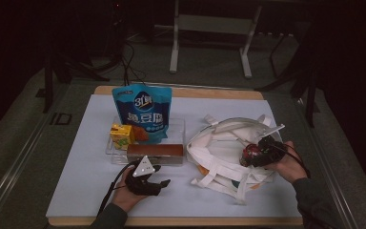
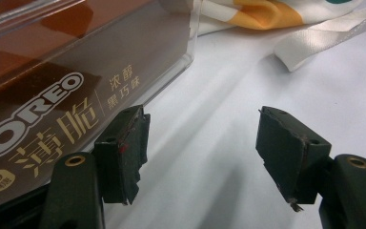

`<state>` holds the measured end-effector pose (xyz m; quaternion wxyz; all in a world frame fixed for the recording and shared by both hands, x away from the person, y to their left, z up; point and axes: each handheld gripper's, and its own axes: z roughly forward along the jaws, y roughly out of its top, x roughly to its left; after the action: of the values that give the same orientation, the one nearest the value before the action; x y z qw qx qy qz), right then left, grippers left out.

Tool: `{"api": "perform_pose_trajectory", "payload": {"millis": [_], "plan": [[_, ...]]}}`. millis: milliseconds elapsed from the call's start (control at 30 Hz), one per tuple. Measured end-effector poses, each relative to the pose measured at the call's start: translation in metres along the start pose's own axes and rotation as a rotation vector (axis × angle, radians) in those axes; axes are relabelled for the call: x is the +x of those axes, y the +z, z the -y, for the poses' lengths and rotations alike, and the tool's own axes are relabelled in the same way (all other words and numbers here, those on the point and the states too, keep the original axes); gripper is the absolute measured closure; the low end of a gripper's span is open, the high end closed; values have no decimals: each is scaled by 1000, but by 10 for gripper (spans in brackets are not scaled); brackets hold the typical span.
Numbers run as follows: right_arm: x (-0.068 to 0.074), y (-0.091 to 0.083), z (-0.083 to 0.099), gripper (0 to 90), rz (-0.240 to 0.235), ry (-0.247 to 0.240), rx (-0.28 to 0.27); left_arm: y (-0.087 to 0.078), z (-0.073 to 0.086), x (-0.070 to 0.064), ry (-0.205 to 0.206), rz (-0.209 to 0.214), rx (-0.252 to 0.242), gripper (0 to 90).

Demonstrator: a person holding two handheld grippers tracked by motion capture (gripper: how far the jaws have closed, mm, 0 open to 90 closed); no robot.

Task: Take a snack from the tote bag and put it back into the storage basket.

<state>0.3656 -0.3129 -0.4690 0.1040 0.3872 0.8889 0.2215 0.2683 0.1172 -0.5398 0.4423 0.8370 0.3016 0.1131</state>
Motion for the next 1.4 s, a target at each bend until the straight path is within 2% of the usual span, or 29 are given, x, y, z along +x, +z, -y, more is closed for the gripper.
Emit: {"api": "perform_pose_trajectory", "payload": {"millis": [867, 1400], "plan": [[14, -23, -23, 253, 7, -74, -34, 0, 0, 0, 0, 1, 0, 348], [28, -32, -37, 253, -2, -95, -59, 0, 0, 0, 1, 1, 0, 347]]}}
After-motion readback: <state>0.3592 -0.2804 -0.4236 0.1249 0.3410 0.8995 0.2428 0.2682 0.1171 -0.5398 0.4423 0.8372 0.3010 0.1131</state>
